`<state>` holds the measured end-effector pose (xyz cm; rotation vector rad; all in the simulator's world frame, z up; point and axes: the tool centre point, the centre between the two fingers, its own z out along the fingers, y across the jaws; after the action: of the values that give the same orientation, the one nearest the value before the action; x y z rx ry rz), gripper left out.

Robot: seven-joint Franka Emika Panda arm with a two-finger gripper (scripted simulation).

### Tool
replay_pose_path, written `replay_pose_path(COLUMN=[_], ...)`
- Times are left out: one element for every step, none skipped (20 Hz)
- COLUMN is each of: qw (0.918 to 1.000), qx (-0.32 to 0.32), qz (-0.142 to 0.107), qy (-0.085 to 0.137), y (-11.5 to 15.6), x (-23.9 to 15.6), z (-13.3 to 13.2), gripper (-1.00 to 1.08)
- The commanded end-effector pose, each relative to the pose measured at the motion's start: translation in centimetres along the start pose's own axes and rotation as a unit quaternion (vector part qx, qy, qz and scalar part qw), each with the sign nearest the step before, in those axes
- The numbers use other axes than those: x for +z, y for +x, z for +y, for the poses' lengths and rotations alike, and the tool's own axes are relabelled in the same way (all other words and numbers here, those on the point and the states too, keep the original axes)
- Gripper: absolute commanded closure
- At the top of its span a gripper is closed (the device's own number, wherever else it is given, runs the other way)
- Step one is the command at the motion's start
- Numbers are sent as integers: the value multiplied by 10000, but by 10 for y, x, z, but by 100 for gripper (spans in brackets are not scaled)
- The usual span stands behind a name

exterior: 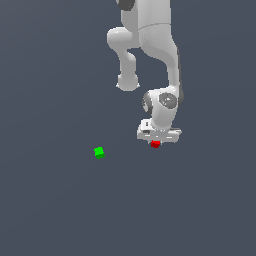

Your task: Stack the red cube on top of the green cube.

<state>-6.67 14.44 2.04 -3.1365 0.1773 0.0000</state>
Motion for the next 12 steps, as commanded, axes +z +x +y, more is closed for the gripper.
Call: replay_pose_path(qw=[10000, 10000, 10000, 10000, 10000, 10000, 10000, 10000, 10000, 10000, 10000, 10000], qx=[1, 1, 1, 1, 1, 1, 1, 1, 1, 1, 1, 1], qz=[1, 1, 1, 1, 1, 1, 1, 1, 1, 1, 1, 1], qy=[0, 0, 0, 0, 0, 0, 0, 0, 0, 0, 0, 0], y=[0, 0, 0, 0, 0, 0, 0, 0, 0, 0, 0, 0], x=[0, 0, 0, 0, 0, 0, -1, -2, -4, -7, -10, -13], z=[0, 0, 0, 0, 0, 0, 0, 0, 0, 0, 0, 0], gripper=[108, 108, 108, 108, 108, 108, 108, 108, 108, 108, 108, 108])
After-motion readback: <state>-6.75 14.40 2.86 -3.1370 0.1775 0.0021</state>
